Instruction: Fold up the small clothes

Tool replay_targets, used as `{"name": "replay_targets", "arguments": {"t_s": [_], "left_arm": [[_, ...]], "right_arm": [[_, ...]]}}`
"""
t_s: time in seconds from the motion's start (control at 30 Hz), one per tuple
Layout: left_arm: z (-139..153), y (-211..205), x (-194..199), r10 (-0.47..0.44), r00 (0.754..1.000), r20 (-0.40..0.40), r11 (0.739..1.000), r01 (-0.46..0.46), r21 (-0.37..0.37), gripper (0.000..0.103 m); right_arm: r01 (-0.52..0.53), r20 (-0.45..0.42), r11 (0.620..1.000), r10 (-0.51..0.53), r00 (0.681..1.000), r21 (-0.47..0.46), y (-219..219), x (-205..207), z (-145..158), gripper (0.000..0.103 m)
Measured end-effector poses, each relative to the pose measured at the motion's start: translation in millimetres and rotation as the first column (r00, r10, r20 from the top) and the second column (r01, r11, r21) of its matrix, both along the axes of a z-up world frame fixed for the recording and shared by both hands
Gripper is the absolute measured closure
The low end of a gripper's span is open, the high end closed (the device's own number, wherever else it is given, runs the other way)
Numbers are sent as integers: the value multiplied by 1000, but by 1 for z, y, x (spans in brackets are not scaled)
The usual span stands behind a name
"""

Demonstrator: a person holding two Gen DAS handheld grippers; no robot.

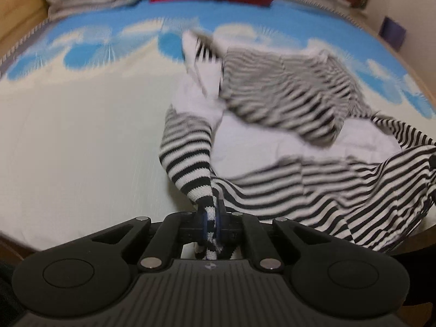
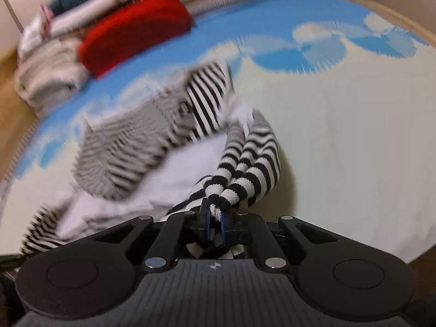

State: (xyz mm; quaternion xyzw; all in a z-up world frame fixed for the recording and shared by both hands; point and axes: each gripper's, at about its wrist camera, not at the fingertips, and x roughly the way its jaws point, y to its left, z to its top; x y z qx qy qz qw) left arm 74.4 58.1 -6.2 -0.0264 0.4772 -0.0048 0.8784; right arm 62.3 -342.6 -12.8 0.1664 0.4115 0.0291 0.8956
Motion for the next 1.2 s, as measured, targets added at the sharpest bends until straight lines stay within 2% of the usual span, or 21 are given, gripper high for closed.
{"name": "replay_targets", "arguments": {"t_s": [0.17,0.27,0.47,0.57,0.63,0.73,0.83,0.87,0.93,1.0,1.03,1.07,1.1,1.13,1.17,1.2], "left_arm": [[48,15,-10,-13,997,81,998,19,-64,98],[68,28,-32,-45,994,97,992,57,-116,98],[94,55,-73,-105,994,36,963,111,-247,98],[94,67,-68,-88,996,-8,944,81,-319,98],[89,73,-47,-83,996,-25,941,70,-331,98],[71,77,2,-81,994,-77,945,52,-323,98],[50,77,79,-101,983,-154,935,41,-351,98],[41,79,103,-94,978,-185,930,20,-367,97],[22,92,156,-23,961,-276,913,-92,-397,91],[15,105,187,5,954,-299,893,-139,-428,83],[14,110,196,17,957,-289,895,-143,-423,74],[15,114,199,36,967,-253,908,-137,-395,61],[16,118,197,48,974,-221,922,-129,-366,55],[13,120,195,50,975,-217,933,-123,-338,50],[12,122,193,56,969,-240,946,-128,-299,50],[16,123,191,60,976,-209,952,-119,-282,50]], "right_arm": [[36,91,993,-47,995,116,-24,-20,42,97],[18,127,993,-33,991,116,-31,-48,60,97],[-4,144,979,-26,989,202,-47,-109,89,98],[-22,162,977,-13,987,214,-49,-124,99,97],[-29,159,976,-6,987,218,-50,-118,96,97],[-32,102,985,14,995,172,-52,-80,79,97],[-17,10,988,15,1000,156,-57,-18,60,97],[-9,-17,987,12,1000,163,-61,11,54,97],[-3,-54,977,15,998,215,-69,63,41,96],[87,-110,971,-64,992,222,-82,110,28,92],[112,-122,968,-86,989,223,-86,123,23,88],[126,-117,969,-103,988,213,-90,134,20,86],[136,-98,973,-120,988,185,-92,137,19,86],[142,-71,979,-133,989,144,-93,137,18,86],[134,-43,985,-131,991,106,-95,134,14,81],[129,-40,988,-126,991,80,-97,131,8,79]]}}
